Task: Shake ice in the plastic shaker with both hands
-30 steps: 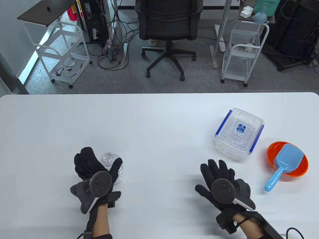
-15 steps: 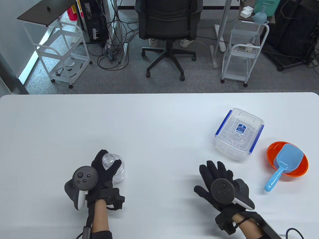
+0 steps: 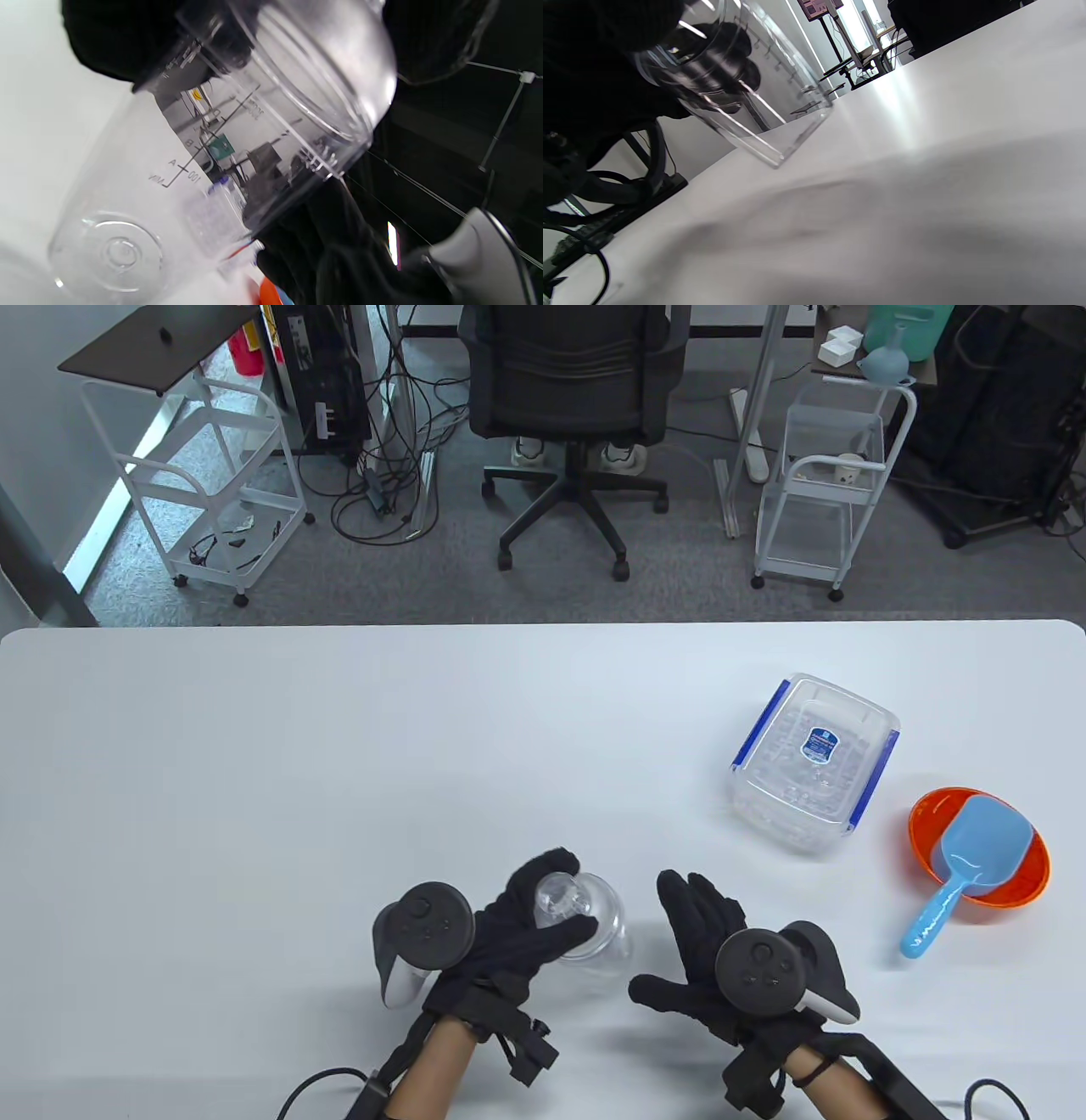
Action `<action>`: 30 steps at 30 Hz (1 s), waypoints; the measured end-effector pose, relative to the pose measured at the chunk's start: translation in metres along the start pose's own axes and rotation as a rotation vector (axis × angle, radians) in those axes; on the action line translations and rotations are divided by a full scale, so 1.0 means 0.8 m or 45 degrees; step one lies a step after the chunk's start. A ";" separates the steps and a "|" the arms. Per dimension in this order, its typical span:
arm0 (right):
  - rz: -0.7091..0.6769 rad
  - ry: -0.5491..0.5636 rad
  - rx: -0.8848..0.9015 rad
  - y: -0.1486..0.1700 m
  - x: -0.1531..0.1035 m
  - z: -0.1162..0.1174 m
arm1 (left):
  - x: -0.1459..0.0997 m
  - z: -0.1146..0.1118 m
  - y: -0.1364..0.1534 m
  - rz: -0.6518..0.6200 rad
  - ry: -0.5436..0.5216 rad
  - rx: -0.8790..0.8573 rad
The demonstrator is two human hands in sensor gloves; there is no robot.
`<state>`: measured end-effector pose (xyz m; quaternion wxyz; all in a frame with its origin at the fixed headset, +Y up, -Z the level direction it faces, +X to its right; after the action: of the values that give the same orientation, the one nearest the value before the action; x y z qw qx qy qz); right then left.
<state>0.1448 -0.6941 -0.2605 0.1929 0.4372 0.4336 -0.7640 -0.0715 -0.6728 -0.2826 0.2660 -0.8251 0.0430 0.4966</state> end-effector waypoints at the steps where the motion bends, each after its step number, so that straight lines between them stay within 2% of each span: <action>1: -0.028 0.012 0.055 -0.002 0.000 0.000 | 0.002 -0.010 -0.005 -0.029 0.037 0.000; 5: -0.113 -0.013 0.199 -0.007 0.000 0.007 | 0.002 -0.027 -0.019 -0.123 0.082 -0.118; 8: -0.128 0.032 0.260 -0.005 0.001 0.005 | 0.001 -0.022 -0.019 -0.140 0.052 -0.066; 17: -0.123 0.094 0.099 -0.013 -0.001 -0.005 | 0.000 -0.013 -0.008 -0.094 0.009 -0.221; 20: -0.069 0.090 -0.113 -0.006 -0.004 -0.003 | -0.007 0.017 -0.007 -0.114 -0.157 -0.345; 21: -0.056 0.092 -0.143 -0.005 -0.004 -0.003 | -0.010 0.029 -0.008 -0.114 -0.203 -0.306; 24: -0.047 0.127 -0.073 -0.002 -0.003 -0.007 | -0.019 0.069 -0.006 -0.056 -0.298 0.180; 27: -0.046 0.167 -0.061 -0.001 -0.005 -0.015 | -0.027 0.112 0.012 0.121 -0.332 0.630; 30: -0.038 0.176 -0.089 0.000 -0.006 -0.017 | -0.043 0.151 0.041 0.307 -0.365 0.804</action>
<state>0.1537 -0.6832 -0.2598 0.1660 0.4753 0.4787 -0.7193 -0.1959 -0.6493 -0.3105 0.4505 -0.6134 0.2536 0.5971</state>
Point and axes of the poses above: the tracker on the back of each hand, its own y axis roughly to the little-finger side, its own x axis roughly from the wrist to the fingertips, z = x × y, the point moved 3 cm from there along x, roughly from the wrist to the fingertips, and after that the axes turned 3 degrees about y, right-handed, at the moved point
